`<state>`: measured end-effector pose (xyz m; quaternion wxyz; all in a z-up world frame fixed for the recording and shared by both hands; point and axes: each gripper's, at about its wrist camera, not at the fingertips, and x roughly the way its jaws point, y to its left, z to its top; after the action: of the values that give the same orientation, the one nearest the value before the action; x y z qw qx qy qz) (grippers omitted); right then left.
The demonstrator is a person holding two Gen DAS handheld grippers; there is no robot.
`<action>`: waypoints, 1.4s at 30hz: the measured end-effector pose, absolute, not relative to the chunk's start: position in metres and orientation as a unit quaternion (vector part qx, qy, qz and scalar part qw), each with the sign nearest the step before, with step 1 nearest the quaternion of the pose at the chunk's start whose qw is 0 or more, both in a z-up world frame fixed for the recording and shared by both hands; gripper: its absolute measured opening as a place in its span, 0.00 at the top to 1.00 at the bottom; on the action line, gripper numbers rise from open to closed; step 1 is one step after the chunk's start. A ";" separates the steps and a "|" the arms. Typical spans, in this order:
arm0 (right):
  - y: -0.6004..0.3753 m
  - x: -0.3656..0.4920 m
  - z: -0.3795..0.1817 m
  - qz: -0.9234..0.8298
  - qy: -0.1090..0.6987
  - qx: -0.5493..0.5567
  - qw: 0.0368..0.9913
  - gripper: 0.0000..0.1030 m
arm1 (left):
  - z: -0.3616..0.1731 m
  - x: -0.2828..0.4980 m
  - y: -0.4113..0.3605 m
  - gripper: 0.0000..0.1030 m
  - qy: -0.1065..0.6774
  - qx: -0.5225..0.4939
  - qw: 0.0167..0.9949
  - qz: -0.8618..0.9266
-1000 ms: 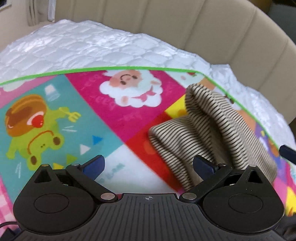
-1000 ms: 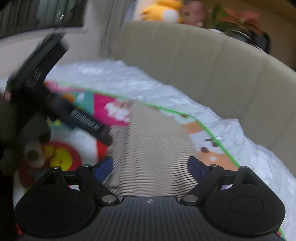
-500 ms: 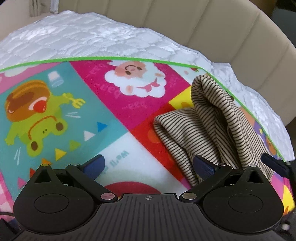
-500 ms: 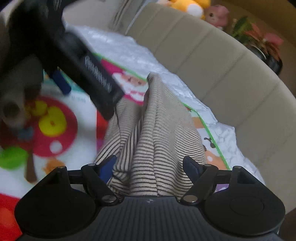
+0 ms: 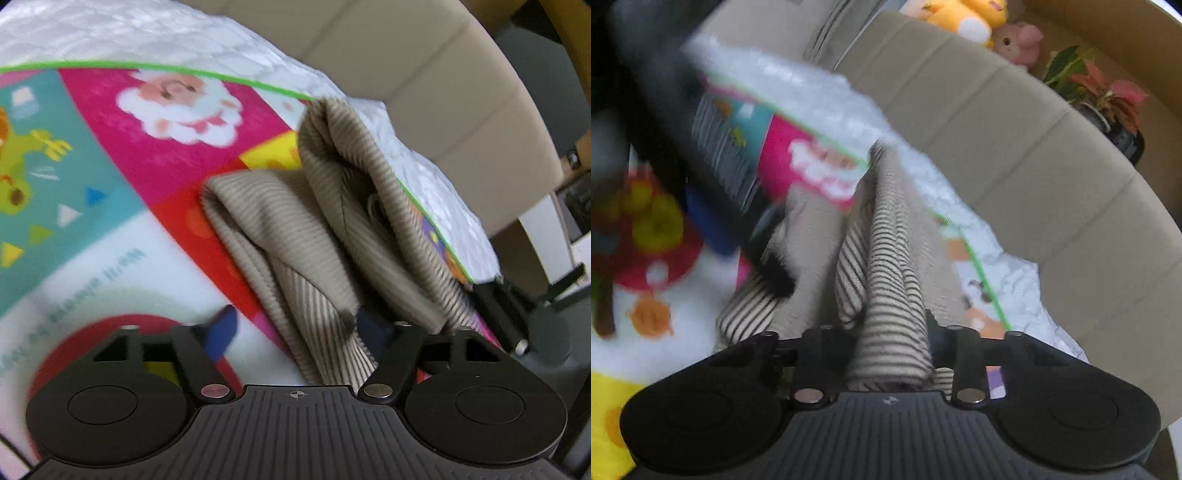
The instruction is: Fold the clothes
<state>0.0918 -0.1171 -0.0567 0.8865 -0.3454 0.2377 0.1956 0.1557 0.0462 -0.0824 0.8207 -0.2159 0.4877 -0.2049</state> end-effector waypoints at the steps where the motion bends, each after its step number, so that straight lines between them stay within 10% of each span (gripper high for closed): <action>1: -0.121 0.089 -0.039 0.204 0.230 -0.326 0.894 0.74 | -0.085 0.157 0.046 0.46 0.491 -0.219 0.817 -0.208; 7: -0.110 0.051 -0.003 0.300 0.216 -0.311 0.875 0.75 | -0.091 0.162 0.048 0.55 0.501 -0.239 0.803 -0.218; 19: -0.080 0.041 -0.072 0.260 0.226 -0.417 0.841 0.70 | -0.038 0.157 0.128 0.24 0.342 -0.348 0.855 -0.176; 24: -0.072 0.035 -0.086 0.257 0.219 -0.451 0.826 0.67 | -0.041 0.164 0.092 0.28 0.349 -0.265 0.877 -0.200; 26: -0.081 0.037 -0.077 0.268 0.225 -0.433 0.831 0.60 | -0.049 0.167 0.083 0.31 0.371 -0.217 0.885 -0.181; 29: -0.100 0.038 -0.055 0.291 0.233 -0.396 0.839 0.21 | -0.057 0.165 0.085 0.30 0.394 -0.200 0.881 -0.168; 42: -0.133 0.081 0.012 0.321 0.227 -0.208 0.896 0.06 | -0.064 0.174 0.085 0.23 0.407 -0.193 0.879 -0.156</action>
<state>0.0806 -0.1330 0.0120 0.8957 -0.2078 0.2274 0.3205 0.1738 0.0854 -0.0638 0.8790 -0.1926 0.4074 -0.1557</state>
